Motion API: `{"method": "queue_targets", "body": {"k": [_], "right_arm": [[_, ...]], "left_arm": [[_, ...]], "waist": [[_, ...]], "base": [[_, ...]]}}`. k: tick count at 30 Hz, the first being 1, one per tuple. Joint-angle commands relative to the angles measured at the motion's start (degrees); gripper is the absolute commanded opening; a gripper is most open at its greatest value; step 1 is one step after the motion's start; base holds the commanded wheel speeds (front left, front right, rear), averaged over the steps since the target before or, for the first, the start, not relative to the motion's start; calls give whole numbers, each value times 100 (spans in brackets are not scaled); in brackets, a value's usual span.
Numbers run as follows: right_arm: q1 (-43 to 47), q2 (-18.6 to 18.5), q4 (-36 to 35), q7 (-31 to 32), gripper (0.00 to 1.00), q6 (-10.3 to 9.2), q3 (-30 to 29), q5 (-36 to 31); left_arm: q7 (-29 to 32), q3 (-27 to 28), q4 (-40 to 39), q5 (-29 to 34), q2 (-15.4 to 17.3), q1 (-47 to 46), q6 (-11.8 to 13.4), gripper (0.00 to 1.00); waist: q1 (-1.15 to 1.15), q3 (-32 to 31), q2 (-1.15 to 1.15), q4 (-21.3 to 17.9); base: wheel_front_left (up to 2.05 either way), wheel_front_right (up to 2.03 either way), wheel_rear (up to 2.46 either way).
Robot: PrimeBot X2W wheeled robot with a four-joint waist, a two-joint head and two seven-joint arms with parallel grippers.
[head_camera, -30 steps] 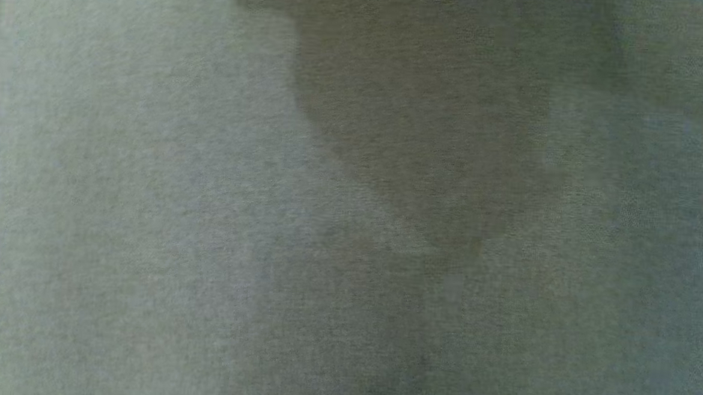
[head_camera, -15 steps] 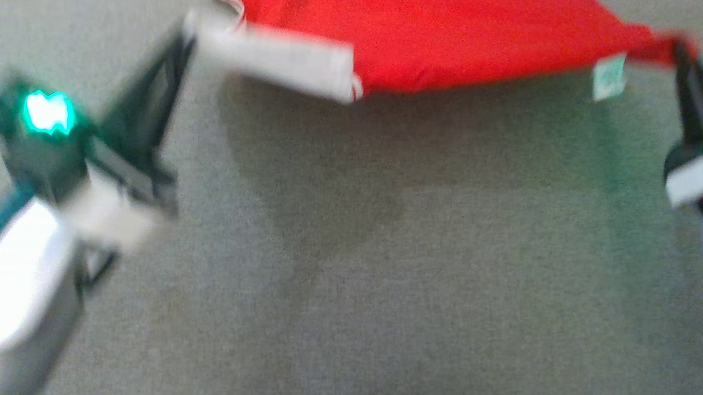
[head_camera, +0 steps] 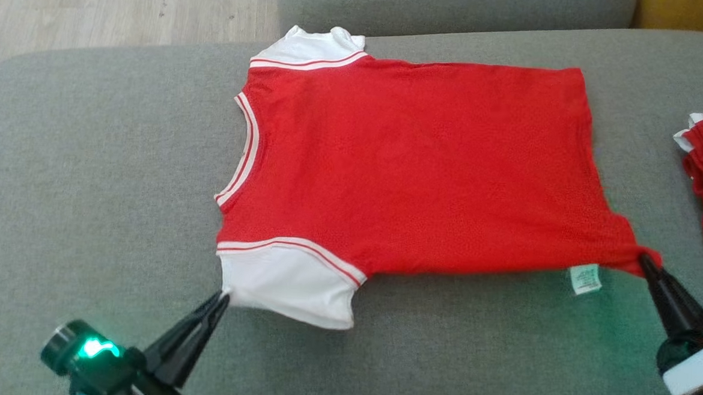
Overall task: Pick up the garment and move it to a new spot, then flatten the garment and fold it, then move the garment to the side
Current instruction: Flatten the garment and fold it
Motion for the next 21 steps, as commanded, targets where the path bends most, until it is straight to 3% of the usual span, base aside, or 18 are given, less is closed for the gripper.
{"method": "queue_targets", "body": {"k": [1,8,16,21], "right_arm": [[-31,-237,-186,-78,0,-4,-231,24],[-414,-47,-269,-10,0,-4,-585,-11],[-1505,170,98,339,0,-4,-624,-112],[-2348,405,629,624,0,-4,-443,-354]], "left_arm": [[-13,312,-198,-46,243,-380,37,0],[-17,495,31,-18,68,-1698,-107,0],[-23,187,929,173,-296,-3638,-247,0],[-29,-156,1921,364,-564,-4936,-266,0]], "waist": [[2,36,0,1],[2,425,0,-2],[2,1076,0,-53],[2,1567,0,-105]], "base": [[0,0,0],[0,0,0],[0,0,0],[0,0,0]]}}
